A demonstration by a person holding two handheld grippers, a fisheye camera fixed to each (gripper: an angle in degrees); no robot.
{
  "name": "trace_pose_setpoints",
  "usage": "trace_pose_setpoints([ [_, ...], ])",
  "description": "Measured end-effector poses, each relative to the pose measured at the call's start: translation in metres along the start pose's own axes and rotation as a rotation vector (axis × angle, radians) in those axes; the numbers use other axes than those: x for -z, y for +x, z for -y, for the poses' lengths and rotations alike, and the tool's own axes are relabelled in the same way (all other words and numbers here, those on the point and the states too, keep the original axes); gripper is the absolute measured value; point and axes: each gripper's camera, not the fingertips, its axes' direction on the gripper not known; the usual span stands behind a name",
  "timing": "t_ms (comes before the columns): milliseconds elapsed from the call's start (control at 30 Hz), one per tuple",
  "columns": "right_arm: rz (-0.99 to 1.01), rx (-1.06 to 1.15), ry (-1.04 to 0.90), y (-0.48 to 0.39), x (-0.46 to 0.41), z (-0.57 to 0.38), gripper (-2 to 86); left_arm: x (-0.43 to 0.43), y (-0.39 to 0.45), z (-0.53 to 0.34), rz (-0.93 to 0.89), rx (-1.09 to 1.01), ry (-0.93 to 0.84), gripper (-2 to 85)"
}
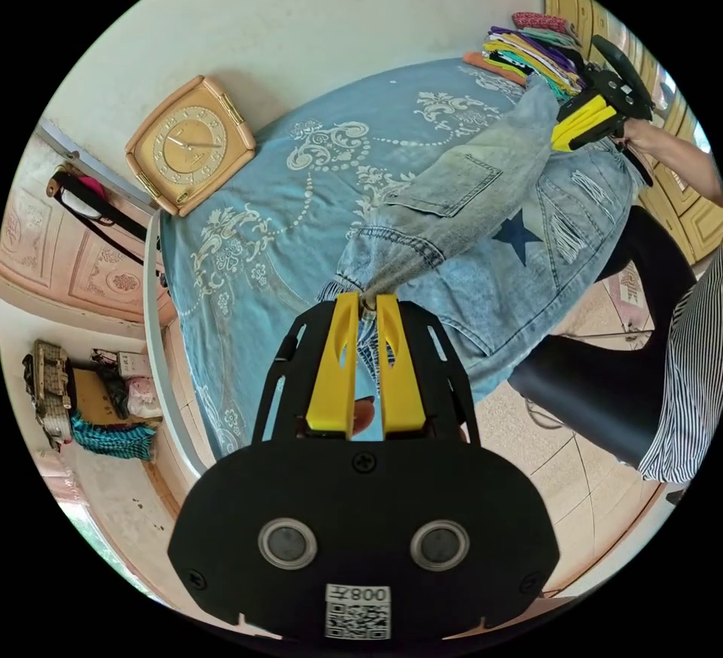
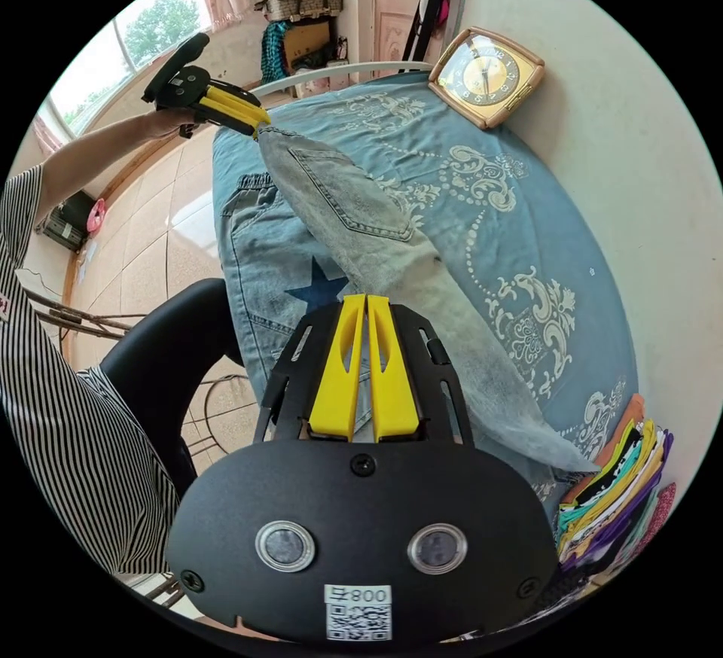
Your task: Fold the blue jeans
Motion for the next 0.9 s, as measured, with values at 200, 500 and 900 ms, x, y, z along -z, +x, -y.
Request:
trace_pose_setpoints([
  [200,0.066,0.03,-0.078,-0.049,-0.029,-0.027,0.3,-0.017,0.03,-0.036,-0.011,-0.054,-0.082,0.7],
  [500,0.142,-0.004,-0.152,-0.085,-0.076,-0.056,0.2,-0.041,0.051,-0.073,-0.029,-0.075,-0.121,0.7],
  [900,0.185,0.003,-0.208,-0.104,-0.135,-0.085,0.2,-0.078,0.057,-0.116,-0.047,-0.072,-0.155,1.4],
])
